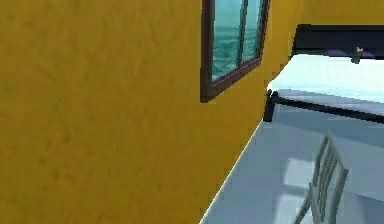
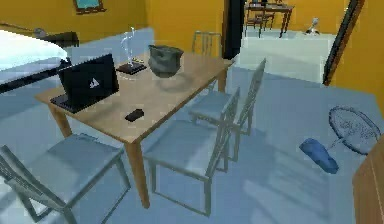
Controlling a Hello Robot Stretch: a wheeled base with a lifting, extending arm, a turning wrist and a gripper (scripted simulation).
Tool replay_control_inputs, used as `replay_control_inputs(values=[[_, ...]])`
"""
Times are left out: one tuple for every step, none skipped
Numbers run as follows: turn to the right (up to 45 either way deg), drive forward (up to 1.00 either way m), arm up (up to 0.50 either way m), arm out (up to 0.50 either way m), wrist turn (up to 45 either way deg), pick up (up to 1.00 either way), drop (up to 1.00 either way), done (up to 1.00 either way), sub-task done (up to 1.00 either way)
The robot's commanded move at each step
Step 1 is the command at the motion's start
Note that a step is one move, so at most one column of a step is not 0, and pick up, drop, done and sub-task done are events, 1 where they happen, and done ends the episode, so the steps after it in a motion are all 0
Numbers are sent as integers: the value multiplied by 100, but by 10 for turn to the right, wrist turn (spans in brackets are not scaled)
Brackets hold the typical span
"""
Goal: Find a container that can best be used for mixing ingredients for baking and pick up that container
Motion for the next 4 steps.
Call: replay_control_inputs(values=[[450,0,0,0,0,0,0,0,0],[390,0,0,0,0,0,0,0,0],[0,0,50,0,0,0,0,0,0],[0,0,32,0,0,0,0,0,0]])
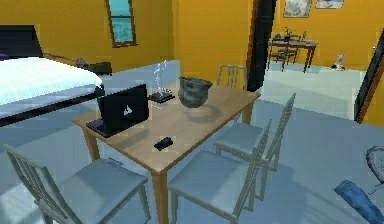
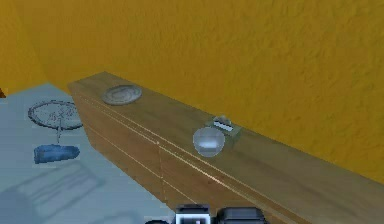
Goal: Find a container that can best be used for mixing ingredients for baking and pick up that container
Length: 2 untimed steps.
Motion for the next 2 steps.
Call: replay_control_inputs(values=[[0,0,0,42,0,0,0,0,0],[0,0,0,0,450,0,0,0,0]])
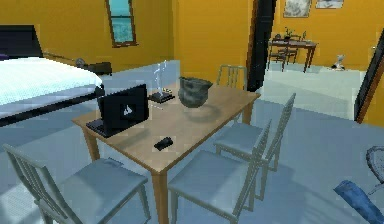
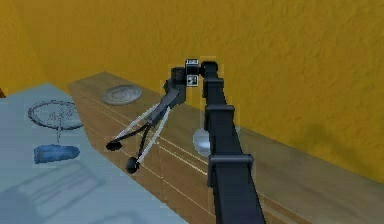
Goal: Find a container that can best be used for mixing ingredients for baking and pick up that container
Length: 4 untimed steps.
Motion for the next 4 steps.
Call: replay_control_inputs(values=[[0,0,0,0,450,0,0,0,0],[0,0,0,0,450,0,0,0,0],[0,0,0,0,450,0,0,0,0],[0,0,0,0,270,0,0,0,0]])
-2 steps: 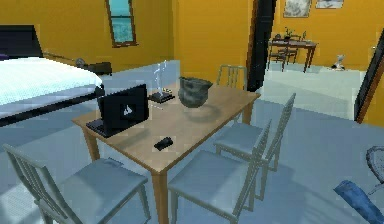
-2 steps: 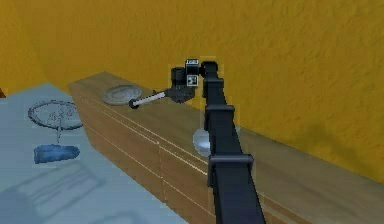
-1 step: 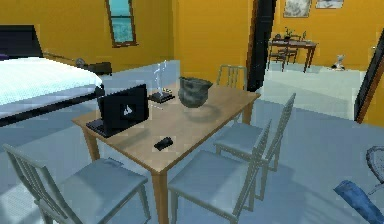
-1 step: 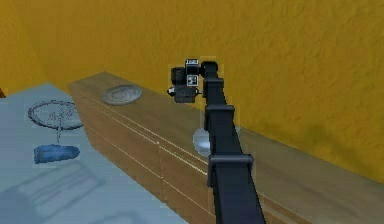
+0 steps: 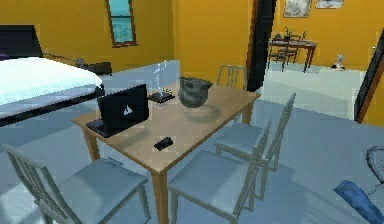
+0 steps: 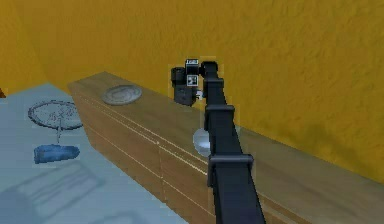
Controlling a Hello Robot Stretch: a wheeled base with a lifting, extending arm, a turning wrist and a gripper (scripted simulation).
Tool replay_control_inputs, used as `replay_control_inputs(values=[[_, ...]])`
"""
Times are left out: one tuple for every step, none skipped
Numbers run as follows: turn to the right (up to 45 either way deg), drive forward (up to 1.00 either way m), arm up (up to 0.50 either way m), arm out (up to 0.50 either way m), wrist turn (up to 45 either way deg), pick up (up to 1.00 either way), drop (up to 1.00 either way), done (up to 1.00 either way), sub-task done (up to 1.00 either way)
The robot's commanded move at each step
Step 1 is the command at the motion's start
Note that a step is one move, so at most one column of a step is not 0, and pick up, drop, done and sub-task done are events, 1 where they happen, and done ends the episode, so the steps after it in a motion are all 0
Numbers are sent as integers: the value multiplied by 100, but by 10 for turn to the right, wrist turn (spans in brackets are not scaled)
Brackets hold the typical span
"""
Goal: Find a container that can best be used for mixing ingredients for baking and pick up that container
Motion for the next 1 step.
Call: replay_control_inputs(values=[[0,0,-30,0,0,0,0,0,0]])
